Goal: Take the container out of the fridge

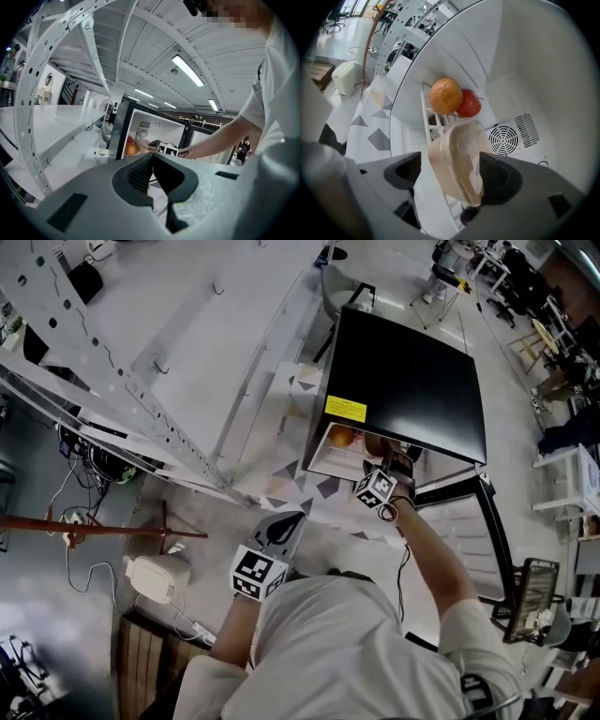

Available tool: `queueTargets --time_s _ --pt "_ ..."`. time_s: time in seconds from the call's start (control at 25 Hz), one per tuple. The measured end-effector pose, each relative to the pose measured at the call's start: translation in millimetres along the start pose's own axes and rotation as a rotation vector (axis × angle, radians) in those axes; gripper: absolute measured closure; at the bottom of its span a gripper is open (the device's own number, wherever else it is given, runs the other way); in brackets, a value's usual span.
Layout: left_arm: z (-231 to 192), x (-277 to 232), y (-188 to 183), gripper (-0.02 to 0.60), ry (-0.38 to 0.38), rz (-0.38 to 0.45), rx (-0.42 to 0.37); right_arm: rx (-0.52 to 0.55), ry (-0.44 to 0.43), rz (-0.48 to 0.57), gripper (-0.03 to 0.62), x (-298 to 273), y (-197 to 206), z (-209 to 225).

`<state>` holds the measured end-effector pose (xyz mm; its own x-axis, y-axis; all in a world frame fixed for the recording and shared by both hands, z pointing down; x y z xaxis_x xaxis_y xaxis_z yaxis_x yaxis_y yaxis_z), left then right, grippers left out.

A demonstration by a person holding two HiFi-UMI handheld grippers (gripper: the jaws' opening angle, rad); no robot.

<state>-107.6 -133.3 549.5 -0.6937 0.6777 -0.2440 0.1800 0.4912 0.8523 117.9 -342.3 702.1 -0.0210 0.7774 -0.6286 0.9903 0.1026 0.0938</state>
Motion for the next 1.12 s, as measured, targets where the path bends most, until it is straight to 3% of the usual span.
queueTargets --time_s 0.16,0.28,0.88,1.12 --pt "-2 2 0 0.577 0.0 -0.003 0.002 0.029 0.016 -0.008 0.212 -5 -1 0" --pt "-2 2 -1 0.577 0.005 -0.005 0.0 0.048 0.044 -0.006 0.275 -4 -1 2" --pt "4 3 2 0.577 0.051 -0.025 -0.016 0.098 0.063 0.042 0.304 31 -9 -10" --pt "8 4 9 0.577 0.072 -0.041 -0.016 0.028 0.053 0.067 0.31 47 -12 -5"
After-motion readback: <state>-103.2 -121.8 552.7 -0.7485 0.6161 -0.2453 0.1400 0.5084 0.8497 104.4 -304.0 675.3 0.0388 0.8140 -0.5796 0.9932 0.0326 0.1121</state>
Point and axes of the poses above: the fingertips, and each gripper's own axes: x backward along the fingers, z to its right, y out of its underside, the point moved 3 cm from there along x, backward along the fingers, and after that the axes turned 11 degrees about x, right-handed, at the moved point
